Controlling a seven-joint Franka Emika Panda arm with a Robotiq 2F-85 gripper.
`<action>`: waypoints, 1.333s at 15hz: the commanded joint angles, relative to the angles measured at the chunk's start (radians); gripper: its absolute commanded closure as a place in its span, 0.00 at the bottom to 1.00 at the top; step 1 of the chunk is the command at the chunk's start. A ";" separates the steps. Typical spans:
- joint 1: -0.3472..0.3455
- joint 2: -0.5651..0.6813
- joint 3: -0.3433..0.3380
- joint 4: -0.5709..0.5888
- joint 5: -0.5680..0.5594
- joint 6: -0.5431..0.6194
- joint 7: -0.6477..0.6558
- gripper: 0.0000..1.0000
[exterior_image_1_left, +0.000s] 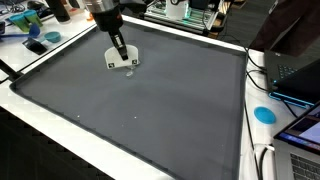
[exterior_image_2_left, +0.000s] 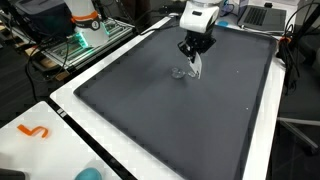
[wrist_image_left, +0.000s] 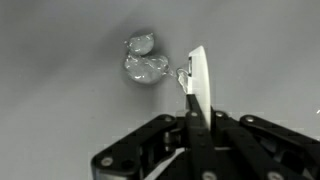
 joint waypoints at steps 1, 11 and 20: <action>0.017 -0.027 -0.010 -0.001 -0.038 -0.048 0.044 0.99; 0.035 -0.092 -0.004 0.004 -0.092 -0.101 0.073 0.99; 0.048 -0.130 0.021 0.031 -0.183 -0.184 0.066 0.96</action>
